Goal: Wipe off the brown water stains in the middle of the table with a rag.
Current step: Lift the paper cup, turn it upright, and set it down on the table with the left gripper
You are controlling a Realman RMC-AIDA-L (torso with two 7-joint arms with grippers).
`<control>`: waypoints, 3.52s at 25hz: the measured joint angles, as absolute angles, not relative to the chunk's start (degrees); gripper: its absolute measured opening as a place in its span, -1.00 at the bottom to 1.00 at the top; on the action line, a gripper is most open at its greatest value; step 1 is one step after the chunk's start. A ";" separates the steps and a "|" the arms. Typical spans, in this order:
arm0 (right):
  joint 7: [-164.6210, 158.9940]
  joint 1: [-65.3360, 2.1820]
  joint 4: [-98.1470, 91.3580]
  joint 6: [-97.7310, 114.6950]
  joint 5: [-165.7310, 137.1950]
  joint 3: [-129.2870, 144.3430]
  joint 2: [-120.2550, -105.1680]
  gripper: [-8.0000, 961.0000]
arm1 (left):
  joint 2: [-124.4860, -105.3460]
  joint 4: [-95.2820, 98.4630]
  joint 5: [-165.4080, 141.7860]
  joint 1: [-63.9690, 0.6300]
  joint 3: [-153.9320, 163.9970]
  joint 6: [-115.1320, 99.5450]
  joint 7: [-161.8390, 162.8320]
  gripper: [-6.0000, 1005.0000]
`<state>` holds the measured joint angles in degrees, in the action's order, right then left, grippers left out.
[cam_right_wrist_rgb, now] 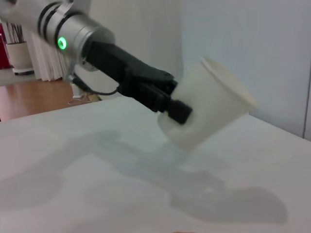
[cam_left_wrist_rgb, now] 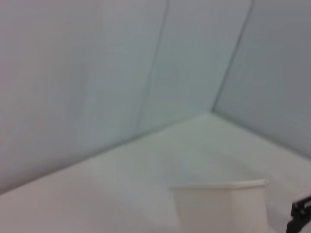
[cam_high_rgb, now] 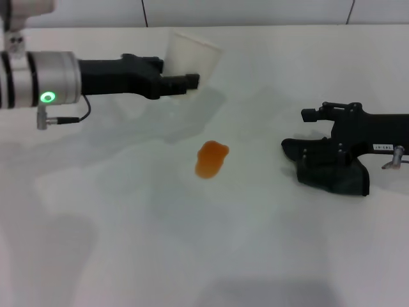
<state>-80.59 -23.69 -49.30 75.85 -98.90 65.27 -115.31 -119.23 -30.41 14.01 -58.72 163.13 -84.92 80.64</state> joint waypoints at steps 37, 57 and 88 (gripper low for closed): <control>-80.61 -24.15 -49.57 75.76 -98.73 65.30 -115.40 0.78 | -119.35 -13.86 34.15 -36.80 163.04 -73.76 44.80 0.17; -80.50 -24.14 -49.13 75.70 -98.69 64.94 -115.40 0.78 | -119.35 -7.18 35.74 -37.06 162.95 -65.65 33.73 0.17; -80.42 -24.01 -49.04 75.38 -98.70 65.23 -115.40 0.78 | -119.53 -5.44 34.67 -34.94 163.05 -62.88 33.19 0.18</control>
